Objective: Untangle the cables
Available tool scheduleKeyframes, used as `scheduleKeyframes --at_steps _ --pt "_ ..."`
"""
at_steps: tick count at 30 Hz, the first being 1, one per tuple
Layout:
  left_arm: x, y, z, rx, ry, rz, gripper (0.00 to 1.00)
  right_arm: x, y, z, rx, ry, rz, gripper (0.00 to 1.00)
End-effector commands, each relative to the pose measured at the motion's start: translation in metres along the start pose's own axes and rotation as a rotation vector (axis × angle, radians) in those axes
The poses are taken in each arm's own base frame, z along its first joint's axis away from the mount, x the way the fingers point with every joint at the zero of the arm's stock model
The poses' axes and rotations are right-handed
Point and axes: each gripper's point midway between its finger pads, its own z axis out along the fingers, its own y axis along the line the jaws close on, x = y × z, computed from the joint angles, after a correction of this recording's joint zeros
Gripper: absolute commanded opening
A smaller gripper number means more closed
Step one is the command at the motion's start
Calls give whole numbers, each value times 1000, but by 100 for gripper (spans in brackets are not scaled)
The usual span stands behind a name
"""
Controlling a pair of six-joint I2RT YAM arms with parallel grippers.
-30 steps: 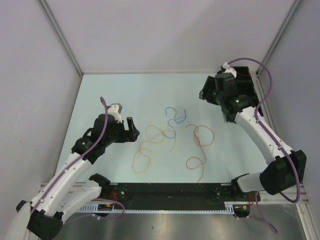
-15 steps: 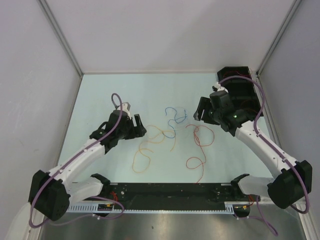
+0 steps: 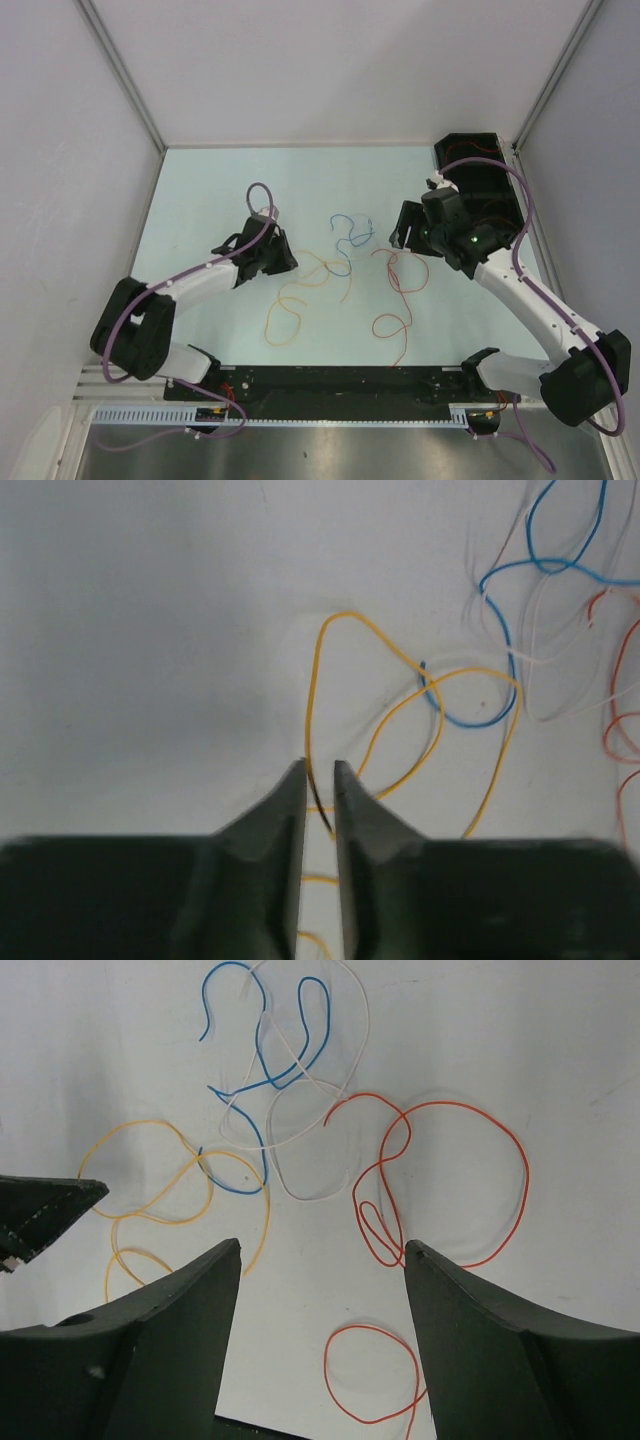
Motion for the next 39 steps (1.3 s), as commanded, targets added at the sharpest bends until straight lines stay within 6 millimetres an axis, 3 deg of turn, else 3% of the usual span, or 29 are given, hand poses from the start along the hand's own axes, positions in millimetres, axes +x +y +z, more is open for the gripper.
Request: scheduleKeyframes --at_steps 1,2,3,4,5,6,7,9,10,12,13,16,20,24,27,34,39 --pt "-29 -41 13 149 -28 -10 0 -6 -3 -8 8 -26 -5 71" --pt "-21 -46 12 157 24 0 0 -7 -3 -9 5 -31 -9 71" --pt "-26 -54 4 166 18 50 0 -10 -2 -11 -6 -36 -8 71" --pt "-45 -73 -10 185 -23 96 0 -13 -1 -14 -13 -41 -16 71" --pt "-39 -75 -25 125 -12 155 0 -18 0 -20 -31 -53 -14 71" --pt "-51 -87 -49 138 -57 221 0 -26 4 -28 -52 -68 -17 72" --pt "-71 -115 -77 183 -115 267 0 -34 6 -34 -75 -86 -35 72" --pt "-76 -122 -112 198 -108 344 0 -45 28 -53 -201 -110 -70 73" --pt "-97 -136 -145 246 -179 366 2 -56 41 -66 -261 -141 -93 73" --pt "-96 -137 -172 271 -170 446 3 -63 74 -91 -438 -166 -166 70" --pt "-105 -144 -195 305 -214 474 3 -71 87 -105 -508 -193 -191 69" --pt "-94 -150 -226 397 -199 584 1 -73 124 -142 -753 -223 -291 65" --pt "-74 -153 -245 497 -168 663 2 -68 158 -189 -1019 -249 -406 62" --pt "-53 -156 -252 604 -132 708 4 -55 177 -205 -1140 -228 -460 60" --pt "-44 -161 -258 667 -126 723 4 -44 189 -206 -1180 -199 -500 61" --pt "-31 -170 -270 782 -109 746 0 -32 204 -186 -1169 -156 -555 56" --pt "-27 -170 -272 804 -118 751 0 -23 212 -158 -1134 -105 -558 56"
